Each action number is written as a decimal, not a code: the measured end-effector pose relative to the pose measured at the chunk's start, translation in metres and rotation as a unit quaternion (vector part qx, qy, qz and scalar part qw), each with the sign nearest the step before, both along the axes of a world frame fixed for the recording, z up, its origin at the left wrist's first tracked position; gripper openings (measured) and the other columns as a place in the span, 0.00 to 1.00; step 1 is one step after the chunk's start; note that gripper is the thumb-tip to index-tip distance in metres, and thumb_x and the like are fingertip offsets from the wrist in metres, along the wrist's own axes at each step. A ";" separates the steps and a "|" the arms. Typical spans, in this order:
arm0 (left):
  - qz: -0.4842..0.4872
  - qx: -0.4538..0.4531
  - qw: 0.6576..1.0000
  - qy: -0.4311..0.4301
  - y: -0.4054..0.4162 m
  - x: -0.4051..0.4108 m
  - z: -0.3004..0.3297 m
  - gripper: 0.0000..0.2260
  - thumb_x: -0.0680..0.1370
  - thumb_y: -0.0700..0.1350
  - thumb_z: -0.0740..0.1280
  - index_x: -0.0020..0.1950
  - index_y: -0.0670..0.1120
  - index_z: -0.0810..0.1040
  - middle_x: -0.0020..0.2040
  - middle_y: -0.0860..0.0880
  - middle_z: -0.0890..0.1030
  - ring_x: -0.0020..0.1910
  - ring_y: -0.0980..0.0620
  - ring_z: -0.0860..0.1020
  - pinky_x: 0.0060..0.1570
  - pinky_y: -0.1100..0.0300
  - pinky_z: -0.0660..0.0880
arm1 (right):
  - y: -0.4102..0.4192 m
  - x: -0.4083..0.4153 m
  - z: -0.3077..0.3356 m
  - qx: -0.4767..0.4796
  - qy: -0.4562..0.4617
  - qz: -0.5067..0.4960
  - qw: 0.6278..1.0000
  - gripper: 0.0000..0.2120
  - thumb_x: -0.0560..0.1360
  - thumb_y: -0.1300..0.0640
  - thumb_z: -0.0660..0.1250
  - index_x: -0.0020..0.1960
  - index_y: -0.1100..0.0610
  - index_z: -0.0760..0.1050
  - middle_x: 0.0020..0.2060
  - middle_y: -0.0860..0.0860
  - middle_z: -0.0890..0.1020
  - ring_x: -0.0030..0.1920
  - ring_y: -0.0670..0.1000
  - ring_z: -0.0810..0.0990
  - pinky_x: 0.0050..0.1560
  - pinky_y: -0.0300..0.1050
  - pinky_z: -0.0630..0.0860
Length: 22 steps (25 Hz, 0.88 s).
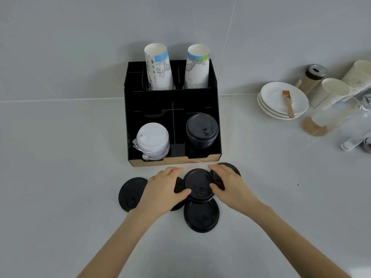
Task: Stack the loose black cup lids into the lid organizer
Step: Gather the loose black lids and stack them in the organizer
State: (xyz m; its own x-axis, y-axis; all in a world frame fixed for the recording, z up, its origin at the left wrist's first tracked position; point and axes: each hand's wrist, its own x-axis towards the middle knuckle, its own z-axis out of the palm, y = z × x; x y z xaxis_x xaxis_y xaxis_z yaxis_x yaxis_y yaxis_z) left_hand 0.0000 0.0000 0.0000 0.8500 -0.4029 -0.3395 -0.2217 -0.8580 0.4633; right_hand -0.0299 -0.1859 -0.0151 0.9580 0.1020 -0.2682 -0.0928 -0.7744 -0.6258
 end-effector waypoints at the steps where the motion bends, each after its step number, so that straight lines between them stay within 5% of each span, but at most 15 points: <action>1: -0.005 0.012 1.000 0.013 -0.001 0.001 -0.004 0.27 0.74 0.55 0.63 0.68 0.48 0.59 0.70 0.49 0.66 0.66 0.48 0.67 0.66 0.50 0.65 | -0.002 0.000 -0.004 -0.001 0.005 0.003 1.000 0.23 0.74 0.59 0.61 0.68 0.57 0.61 0.67 0.53 0.68 0.69 0.52 0.63 0.69 0.44 0.60; 18: 0.003 -0.070 0.997 0.017 -0.004 -0.005 -0.025 0.28 0.73 0.50 0.65 0.70 0.49 0.57 0.69 0.49 0.66 0.66 0.47 0.65 0.66 0.52 0.65 | -0.002 -0.012 -0.012 0.064 -0.026 -0.008 0.998 0.25 0.72 0.60 0.66 0.67 0.54 0.63 0.66 0.47 0.69 0.65 0.44 0.66 0.64 0.33 0.59; 22: 0.015 -0.141 0.990 -0.015 -0.001 -0.003 -0.012 0.27 0.73 0.49 0.66 0.69 0.50 0.59 0.68 0.51 0.67 0.64 0.50 0.67 0.66 0.55 0.66 | -0.003 -0.012 0.003 0.077 -0.069 -0.017 0.994 0.24 0.71 0.61 0.67 0.65 0.53 0.66 0.60 0.42 0.69 0.61 0.41 0.67 0.57 0.17 0.58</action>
State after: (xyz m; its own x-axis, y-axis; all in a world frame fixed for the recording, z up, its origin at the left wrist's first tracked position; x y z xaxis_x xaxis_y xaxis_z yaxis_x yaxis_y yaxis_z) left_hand -0.0033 -0.0006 -0.0120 0.8711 -0.4524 -0.1909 -0.2153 -0.7014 0.6794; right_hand -0.0415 -0.1885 -0.0120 0.9881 0.0989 -0.1179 -0.0223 -0.6660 -0.7456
